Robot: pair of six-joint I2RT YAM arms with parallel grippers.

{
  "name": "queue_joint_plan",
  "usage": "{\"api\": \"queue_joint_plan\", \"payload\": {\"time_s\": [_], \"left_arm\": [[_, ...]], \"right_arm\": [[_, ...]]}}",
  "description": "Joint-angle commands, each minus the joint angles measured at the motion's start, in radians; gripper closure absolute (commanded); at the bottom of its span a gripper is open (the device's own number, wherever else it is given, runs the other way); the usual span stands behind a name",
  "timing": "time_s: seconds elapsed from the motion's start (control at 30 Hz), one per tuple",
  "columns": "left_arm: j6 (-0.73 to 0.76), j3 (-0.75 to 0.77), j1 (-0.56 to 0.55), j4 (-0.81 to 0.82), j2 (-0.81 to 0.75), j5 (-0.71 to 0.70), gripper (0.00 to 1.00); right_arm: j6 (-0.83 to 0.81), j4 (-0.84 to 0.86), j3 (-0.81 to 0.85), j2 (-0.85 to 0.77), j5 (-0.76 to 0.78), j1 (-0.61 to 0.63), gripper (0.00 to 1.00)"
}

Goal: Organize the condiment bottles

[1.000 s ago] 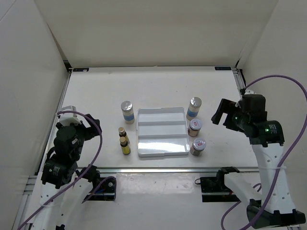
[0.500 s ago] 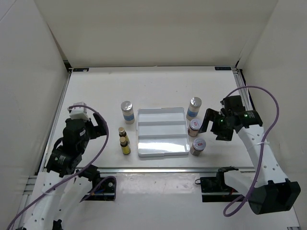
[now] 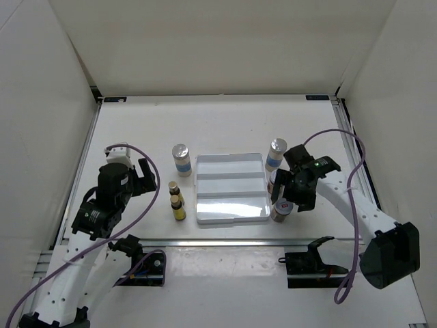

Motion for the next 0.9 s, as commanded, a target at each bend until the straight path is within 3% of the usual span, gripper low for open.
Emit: {"api": "queue_joint_plan", "payload": {"time_s": [0.0, 0.13, 0.23, 0.33, 0.37, 0.47, 0.67, 0.87], "left_arm": [[0.009, 0.020, -0.003, 0.003, -0.018, -0.016, 0.00], [0.009, 0.020, -0.003, 0.003, -0.009, -0.004, 0.00], [0.009, 0.020, -0.003, 0.003, -0.009, -0.004, 0.00], [0.018, 0.020, -0.003, 0.003, 0.000, -0.004, 0.00], [0.018, 0.020, -0.003, 0.003, 0.000, -0.004, 0.00], [0.018, 0.020, -0.003, 0.003, -0.009, -0.004, 0.00], [0.018, 0.020, -0.003, 0.003, -0.009, 0.006, 0.00], [0.018, 0.011, -0.003, 0.003, -0.009, 0.006, 0.00]], "right_arm": [[0.084, 0.030, -0.030, 0.010, 0.065, 0.022, 0.05], [0.084, 0.070, -0.059, 0.029, 0.065, 0.022, 0.13], [0.084, 0.102, -0.096, 0.047, 0.055, 0.022, 0.27], [0.084, 0.112, -0.107, 0.047, 0.045, 0.022, 0.50], [0.084, 0.095, -0.107, 0.047, 0.054, 0.031, 0.63], [0.105, 0.014, -0.040, 0.000, 0.122, 0.069, 0.80], [0.114, -0.092, 0.167, -0.059, 0.208, 0.187, 0.93], [0.134, -0.034, 0.266, 0.024, 0.208, 0.309, 0.95]]}}
